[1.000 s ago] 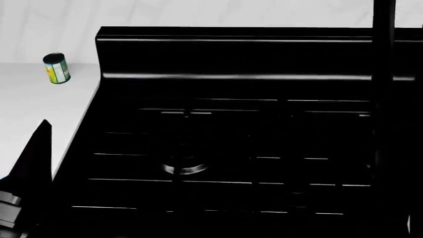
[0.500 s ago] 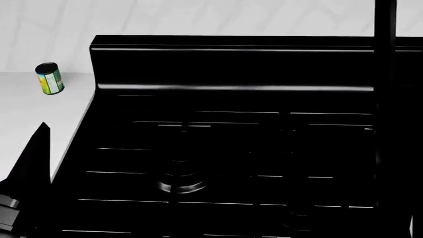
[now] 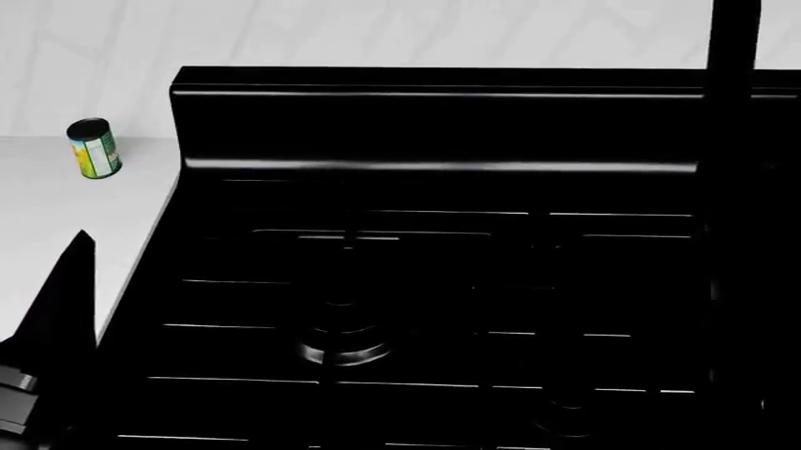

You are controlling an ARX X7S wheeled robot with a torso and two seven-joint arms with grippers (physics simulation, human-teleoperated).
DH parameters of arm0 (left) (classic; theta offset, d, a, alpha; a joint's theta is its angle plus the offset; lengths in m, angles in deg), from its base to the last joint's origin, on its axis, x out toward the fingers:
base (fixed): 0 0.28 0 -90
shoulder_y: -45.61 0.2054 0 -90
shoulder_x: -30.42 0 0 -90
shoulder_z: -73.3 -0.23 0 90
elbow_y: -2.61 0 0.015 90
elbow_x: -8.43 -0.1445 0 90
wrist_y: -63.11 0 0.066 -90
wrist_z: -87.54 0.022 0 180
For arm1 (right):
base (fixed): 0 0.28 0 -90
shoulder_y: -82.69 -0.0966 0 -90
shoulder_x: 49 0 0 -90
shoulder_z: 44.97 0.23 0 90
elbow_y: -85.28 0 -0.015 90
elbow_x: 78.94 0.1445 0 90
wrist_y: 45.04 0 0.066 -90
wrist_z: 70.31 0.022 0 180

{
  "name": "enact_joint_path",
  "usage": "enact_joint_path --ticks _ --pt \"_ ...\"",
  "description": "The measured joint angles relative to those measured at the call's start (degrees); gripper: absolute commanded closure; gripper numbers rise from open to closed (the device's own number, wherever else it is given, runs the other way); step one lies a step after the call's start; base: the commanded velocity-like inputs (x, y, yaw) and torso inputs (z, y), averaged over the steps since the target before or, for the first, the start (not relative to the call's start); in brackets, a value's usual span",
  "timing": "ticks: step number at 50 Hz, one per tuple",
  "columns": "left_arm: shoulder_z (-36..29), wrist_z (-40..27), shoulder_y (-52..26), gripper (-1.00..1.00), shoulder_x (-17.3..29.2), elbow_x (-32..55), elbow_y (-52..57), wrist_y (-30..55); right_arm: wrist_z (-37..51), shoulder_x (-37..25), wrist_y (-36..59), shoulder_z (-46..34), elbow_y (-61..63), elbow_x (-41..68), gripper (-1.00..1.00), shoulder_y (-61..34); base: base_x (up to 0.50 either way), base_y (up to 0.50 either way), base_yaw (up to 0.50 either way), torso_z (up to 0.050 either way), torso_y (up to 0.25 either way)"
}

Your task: Pick the chicken breast from the counter and place it in the microwave.

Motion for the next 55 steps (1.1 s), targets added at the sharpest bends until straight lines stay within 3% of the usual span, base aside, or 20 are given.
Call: enact_joint_path --ticks 11,15,23,31,48,55 --pt "-0.87 1.35 -0.64 -1.0 -1.09 -1.21 -1.81 -0.2 -9.69 -0.23 14.53 2.62 23.64 -11.14 -1.0 3.65 0.0 0.0 0.0 0.0 0.0" --pt "-1.2 2.15 -0.67 -1.0 -1.44 -1.85 -2.83 -0.41 -21.11 -0.13 17.78 3.24 32.65 -23.9 -1.0 7.86 0.0 0.0 0.0 0.0 0.0" --pt "-1.67 3.65 -0.78 -1.0 -1.87 -2.7 -4.59 -0.79 -53.76 -0.08 21.42 3.2 47.32 -59.66 -1.0 16.29 0.0 0.0 0.0 0.0 0.0" --pt "-1.63 4.33 -0.64 -1.0 -1.56 -2.66 -5.1 -1.03 -71.47 -0.05 23.05 2.34 60.03 -79.06 -1.0 26.42 0.0 0.0 0.0 0.0 0.0" --pt "-1.32 3.29 0.58 -1.0 -0.48 -2.04 -3.58 -1.13 -83.31 0.01 24.07 4.04 77.28 -90.36 -1.0 43.84 0.0 0.0 0.0 0.0 0.0" --pt "-2.14 4.54 2.31 -1.0 -1.22 -3.21 -5.51 -2.16 -82.27 -0.77 23.29 9.58 83.94 -87.83 -1.0 60.42 0.0 0.0 0.0 0.0 0.0"
